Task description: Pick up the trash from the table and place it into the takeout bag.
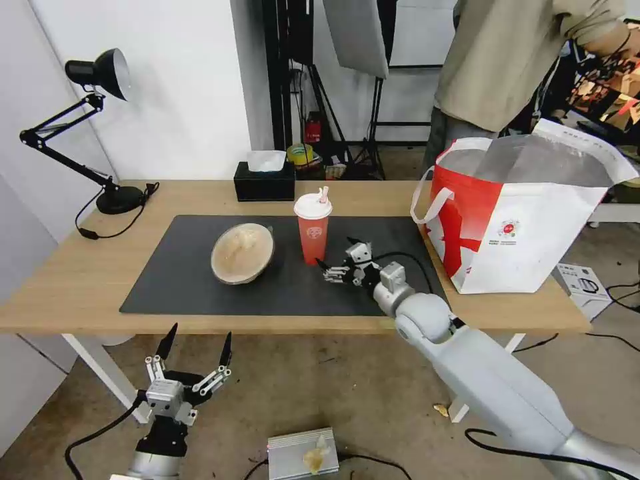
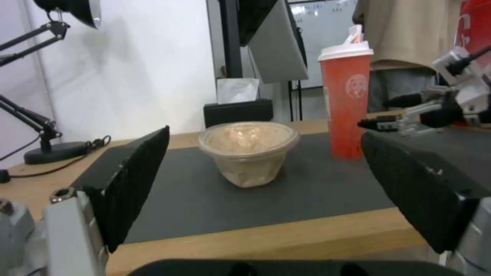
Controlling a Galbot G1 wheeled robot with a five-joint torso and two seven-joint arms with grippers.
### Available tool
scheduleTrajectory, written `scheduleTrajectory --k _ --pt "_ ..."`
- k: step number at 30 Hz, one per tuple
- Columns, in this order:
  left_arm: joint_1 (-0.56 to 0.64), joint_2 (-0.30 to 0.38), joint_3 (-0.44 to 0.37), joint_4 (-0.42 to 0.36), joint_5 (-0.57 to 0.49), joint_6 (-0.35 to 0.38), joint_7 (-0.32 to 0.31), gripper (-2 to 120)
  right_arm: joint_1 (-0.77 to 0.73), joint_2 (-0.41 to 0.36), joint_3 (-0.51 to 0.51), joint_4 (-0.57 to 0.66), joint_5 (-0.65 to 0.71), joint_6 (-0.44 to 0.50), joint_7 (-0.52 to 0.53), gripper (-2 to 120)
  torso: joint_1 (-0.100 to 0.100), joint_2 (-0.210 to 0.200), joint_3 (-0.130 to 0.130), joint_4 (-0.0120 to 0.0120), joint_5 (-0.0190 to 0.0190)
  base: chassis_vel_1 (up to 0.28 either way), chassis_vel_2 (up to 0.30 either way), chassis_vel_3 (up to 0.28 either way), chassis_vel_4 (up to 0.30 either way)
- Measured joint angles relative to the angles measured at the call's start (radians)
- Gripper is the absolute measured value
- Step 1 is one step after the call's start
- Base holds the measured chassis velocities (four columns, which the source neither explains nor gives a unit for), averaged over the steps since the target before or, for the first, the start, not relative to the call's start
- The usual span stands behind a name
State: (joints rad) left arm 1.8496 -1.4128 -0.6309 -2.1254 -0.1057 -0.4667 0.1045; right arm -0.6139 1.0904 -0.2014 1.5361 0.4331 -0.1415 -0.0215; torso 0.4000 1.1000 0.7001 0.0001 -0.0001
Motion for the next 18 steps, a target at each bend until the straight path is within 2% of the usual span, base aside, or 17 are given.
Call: scheduleTrajectory --k 18 --pt "-0.009 0.001 -0.006 0.023 -0.002 -0.001 -0.001 100 0.051 0.084 -0.021 -0.112 -0.033 0.027 -0.005 100 0.0 0.0 0.0 -0.0001 0.0 0.0 0.0 0.0 0.0"
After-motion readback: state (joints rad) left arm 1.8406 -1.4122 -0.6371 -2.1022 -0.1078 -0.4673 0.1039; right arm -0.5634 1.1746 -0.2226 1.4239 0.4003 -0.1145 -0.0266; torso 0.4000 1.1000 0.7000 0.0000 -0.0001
